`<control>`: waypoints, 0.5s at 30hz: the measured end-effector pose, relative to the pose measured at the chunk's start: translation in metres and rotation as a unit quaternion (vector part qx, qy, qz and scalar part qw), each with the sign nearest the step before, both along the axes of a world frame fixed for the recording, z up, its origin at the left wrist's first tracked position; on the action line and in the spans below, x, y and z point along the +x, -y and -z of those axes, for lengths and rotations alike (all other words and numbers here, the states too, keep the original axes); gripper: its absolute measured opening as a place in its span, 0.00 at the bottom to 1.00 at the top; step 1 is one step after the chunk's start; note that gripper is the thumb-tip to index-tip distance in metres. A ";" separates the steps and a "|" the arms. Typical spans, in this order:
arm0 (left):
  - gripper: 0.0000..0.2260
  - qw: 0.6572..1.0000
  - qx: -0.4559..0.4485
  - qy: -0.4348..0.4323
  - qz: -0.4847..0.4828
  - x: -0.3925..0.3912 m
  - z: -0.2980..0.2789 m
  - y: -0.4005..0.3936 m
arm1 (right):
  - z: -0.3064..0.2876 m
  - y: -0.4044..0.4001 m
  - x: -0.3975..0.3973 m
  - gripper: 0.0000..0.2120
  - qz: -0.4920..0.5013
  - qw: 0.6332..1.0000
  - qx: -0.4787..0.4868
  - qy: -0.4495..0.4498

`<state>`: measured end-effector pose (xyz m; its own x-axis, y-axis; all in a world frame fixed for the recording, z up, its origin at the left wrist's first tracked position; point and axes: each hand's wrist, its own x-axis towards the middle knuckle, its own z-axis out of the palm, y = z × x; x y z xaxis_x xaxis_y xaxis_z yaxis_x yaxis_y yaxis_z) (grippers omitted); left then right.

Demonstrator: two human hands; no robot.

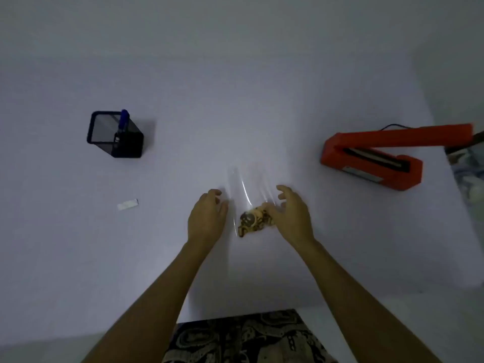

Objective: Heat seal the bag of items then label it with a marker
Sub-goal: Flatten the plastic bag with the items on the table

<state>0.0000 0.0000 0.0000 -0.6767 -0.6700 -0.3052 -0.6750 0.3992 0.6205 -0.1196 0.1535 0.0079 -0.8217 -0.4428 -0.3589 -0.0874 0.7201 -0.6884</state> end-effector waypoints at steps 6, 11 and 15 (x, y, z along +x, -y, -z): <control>0.17 0.999 0.003 -0.021 -0.029 -0.016 0.012 -0.014 | 0.015 -0.004 -0.010 0.23 0.008 1.000 -0.013 0.003; 0.17 0.998 0.015 -0.038 -0.037 -0.026 0.016 -0.015 | 0.020 -0.004 -0.019 0.17 -0.001 1.000 -0.008 0.025; 0.17 0.998 -0.023 -0.030 -0.042 -0.026 0.015 -0.019 | 0.017 -0.007 -0.023 0.14 -0.032 0.999 0.006 -0.038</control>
